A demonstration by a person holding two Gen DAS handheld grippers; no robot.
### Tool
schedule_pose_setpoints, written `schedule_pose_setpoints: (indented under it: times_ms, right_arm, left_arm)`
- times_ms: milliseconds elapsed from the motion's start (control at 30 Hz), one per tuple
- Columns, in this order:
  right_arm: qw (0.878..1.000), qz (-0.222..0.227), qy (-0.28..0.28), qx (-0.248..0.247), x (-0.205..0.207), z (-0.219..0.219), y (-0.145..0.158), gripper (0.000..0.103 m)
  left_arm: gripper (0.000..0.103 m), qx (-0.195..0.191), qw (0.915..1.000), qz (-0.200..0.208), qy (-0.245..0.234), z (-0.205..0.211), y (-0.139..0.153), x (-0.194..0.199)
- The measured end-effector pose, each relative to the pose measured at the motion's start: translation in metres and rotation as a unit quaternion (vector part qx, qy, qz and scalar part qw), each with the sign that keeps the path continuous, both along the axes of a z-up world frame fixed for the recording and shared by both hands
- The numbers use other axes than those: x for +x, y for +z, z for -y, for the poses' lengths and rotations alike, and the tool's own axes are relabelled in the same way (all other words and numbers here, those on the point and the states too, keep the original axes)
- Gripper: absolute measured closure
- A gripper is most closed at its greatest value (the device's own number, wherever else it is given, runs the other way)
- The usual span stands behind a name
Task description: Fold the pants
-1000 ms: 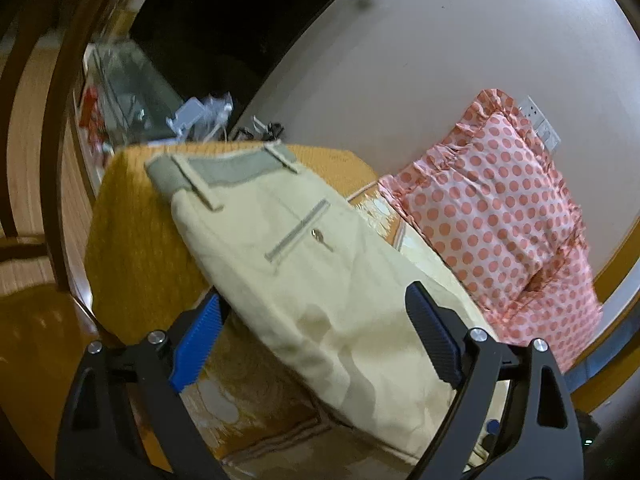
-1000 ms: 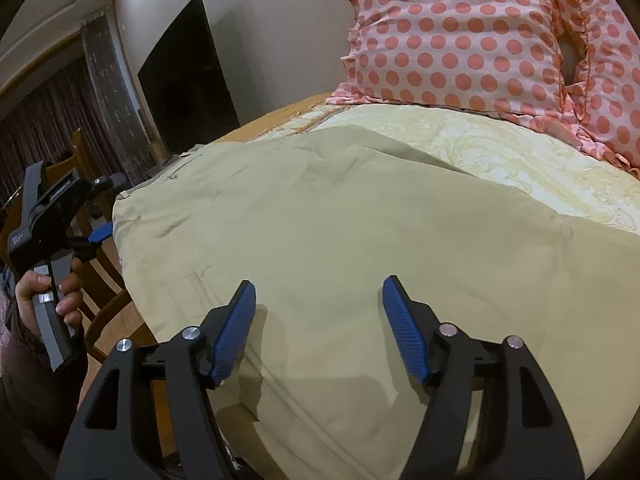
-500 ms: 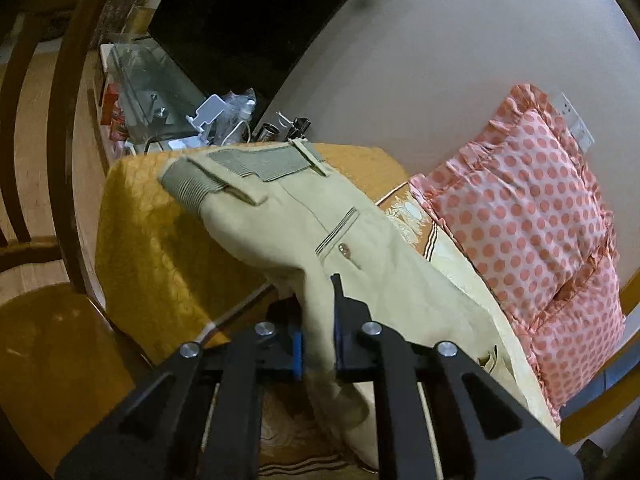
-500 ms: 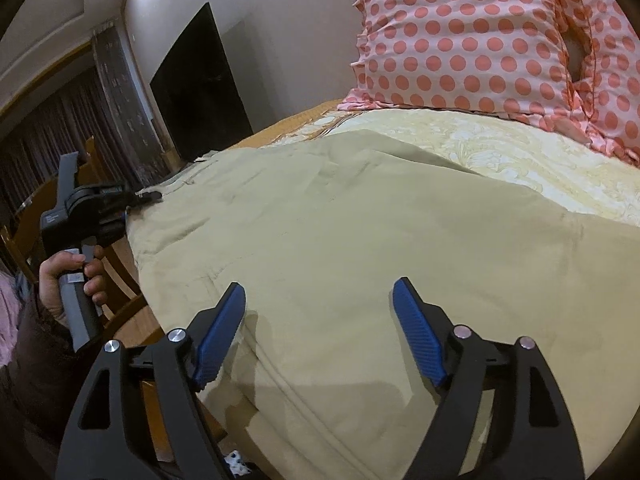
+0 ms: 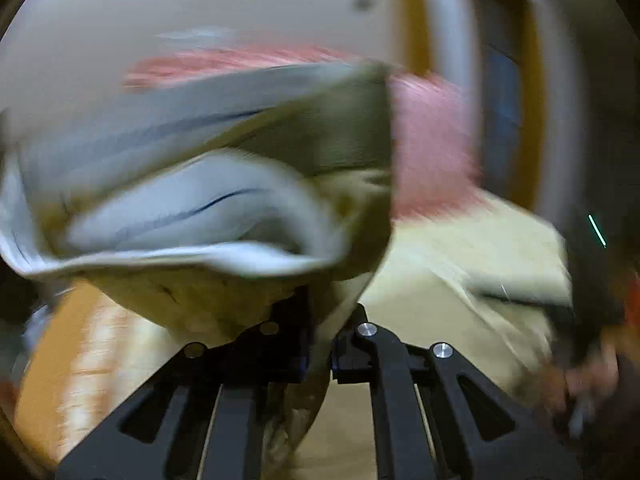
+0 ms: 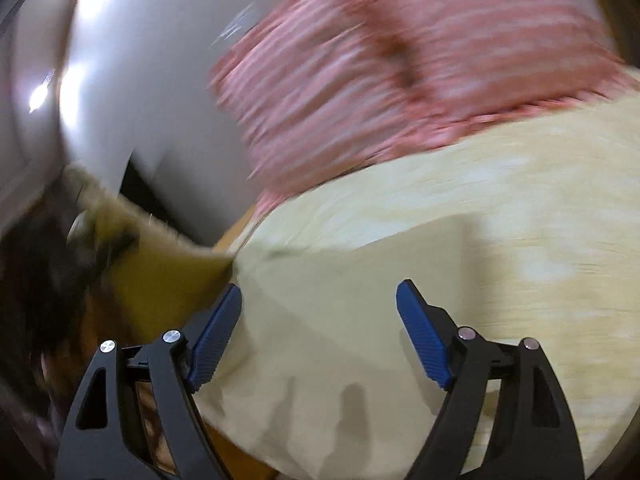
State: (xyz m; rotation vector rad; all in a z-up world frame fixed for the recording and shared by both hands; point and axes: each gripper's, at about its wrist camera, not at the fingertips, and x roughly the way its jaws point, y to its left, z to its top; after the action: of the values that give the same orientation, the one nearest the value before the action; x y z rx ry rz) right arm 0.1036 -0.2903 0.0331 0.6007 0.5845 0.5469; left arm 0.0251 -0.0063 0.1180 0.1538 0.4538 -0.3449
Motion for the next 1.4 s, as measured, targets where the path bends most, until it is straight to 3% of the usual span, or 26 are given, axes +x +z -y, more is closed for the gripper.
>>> schedule_pose_setpoints:
  times_ms: [33, 133, 233, 333, 400, 500, 533, 600, 667, 733, 767, 833, 900, 967, 1033, 1100, 1133, 1167, 1200, 1233, 1267, 1300, 1400]
  right_arm:
    - [0.999, -0.015, -0.014, 0.027, 0.001, 0.019, -0.004, 0.022]
    - [0.994, -0.051, -0.031, 0.095, 0.004, 0.054, -0.018, 0.022]
    - [0.992, -0.081, -0.008, 0.094, 0.015, 0.052, -0.025, 0.022]
    - [0.991, -0.102, 0.013, 0.080, 0.027, 0.037, -0.028, 0.022]
    - [0.991, -0.108, 0.022, 0.073, 0.033, 0.028, -0.027, 0.022]
    - [0.992, -0.116, 0.028, 0.050, 0.038, 0.018, -0.026, 0.022]
    - [0.992, -0.117, 0.031, 0.041, 0.037, 0.016, -0.026, 0.022]
    - [0.992, -0.113, 0.044, 0.015, 0.042, 0.007, -0.026, 0.022]
    - [0.993, -0.107, 0.051, -0.014, 0.049, -0.002, -0.026, 0.031]
    - [0.993, -0.103, 0.051, -0.036, 0.057, -0.008, -0.028, 0.041]
    - [0.993, -0.103, 0.051, -0.039, 0.059, -0.008, -0.030, 0.044]
    - [0.992, -0.106, 0.053, -0.036, 0.061, -0.005, -0.031, 0.049]
    - [0.991, -0.114, 0.055, -0.033, 0.064, 0.001, -0.035, 0.063]
    - [0.990, -0.123, 0.061, -0.021, 0.067, 0.008, -0.040, 0.080]
    - [0.988, -0.136, 0.069, -0.006, 0.073, 0.013, -0.043, 0.081]
    - [0.987, -0.148, 0.067, -0.009, 0.080, 0.013, -0.042, 0.079]
    - [0.987, -0.145, 0.073, -0.018, 0.081, 0.011, -0.041, 0.079]
    - [0.987, -0.140, 0.080, -0.022, 0.082, 0.008, -0.040, 0.079]
    - [0.986, -0.135, 0.094, -0.025, 0.082, 0.006, -0.040, 0.080]
    - [0.985, -0.133, 0.107, -0.017, 0.082, 0.006, -0.040, 0.089]
    - [0.984, -0.133, 0.116, -0.006, 0.082, 0.007, -0.039, 0.091]
    - [0.983, -0.133, 0.123, 0.009, 0.083, 0.009, -0.037, 0.091]
    - [0.983, -0.126, 0.131, 0.029, 0.095, 0.014, -0.025, 0.093]
  left_arm:
    - [0.096, 0.021, 0.9986, -0.021, -0.044, 0.026, -0.020, -0.003]
    - [0.096, 0.074, 0.9899, -0.072, -0.097, 0.063, -0.069, -0.011]
    - [0.095, 0.099, 0.9875, -0.068, -0.102, 0.065, -0.091, -0.020]
    - [0.092, 0.110, 0.9850, -0.062, -0.118, 0.065, -0.093, -0.028]
    - [0.085, 0.093, 0.9857, -0.073, -0.120, 0.060, -0.088, -0.032]
    - [0.050, 0.013, 0.9885, -0.096, -0.116, 0.028, -0.065, -0.031]
    - [0.038, -0.033, 0.9899, -0.096, -0.099, 0.005, -0.053, -0.027]
    - [0.037, -0.089, 0.9902, -0.091, -0.057, -0.030, -0.036, -0.011]
    - [0.032, -0.124, 0.9881, -0.089, 0.019, -0.071, -0.031, 0.013]
    - [0.032, -0.140, 0.9797, -0.122, 0.076, -0.103, -0.040, 0.048]
    - [0.033, -0.160, 0.9698, -0.157, 0.096, -0.120, -0.051, 0.068]
    - [0.033, -0.198, 0.9521, -0.210, 0.102, -0.137, -0.068, 0.091]
    - [0.034, -0.221, 0.9380, -0.252, 0.089, -0.144, -0.082, 0.111]
    - [0.034, -0.225, 0.9313, -0.279, 0.067, -0.138, -0.091, 0.122]
    - [0.033, -0.211, 0.9317, -0.291, 0.053, -0.131, -0.090, 0.129]
    - [0.031, -0.212, 0.9268, -0.307, 0.042, -0.131, -0.091, 0.131]
    - [0.031, -0.220, 0.9218, -0.317, 0.037, -0.132, -0.092, 0.137]
    - [0.039, -0.224, 0.9196, -0.321, 0.033, -0.129, -0.093, 0.141]
    - [0.052, -0.218, 0.9202, -0.323, 0.037, -0.129, -0.094, 0.143]
    - [0.075, -0.200, 0.9226, -0.327, 0.046, -0.126, -0.096, 0.144]
    - [0.089, -0.198, 0.9239, -0.325, 0.043, -0.125, -0.093, 0.146]
    - [0.094, -0.197, 0.9250, -0.324, 0.033, -0.125, -0.090, 0.144]
    - [0.096, -0.174, 0.9358, -0.305, 0.025, -0.114, -0.073, 0.151]
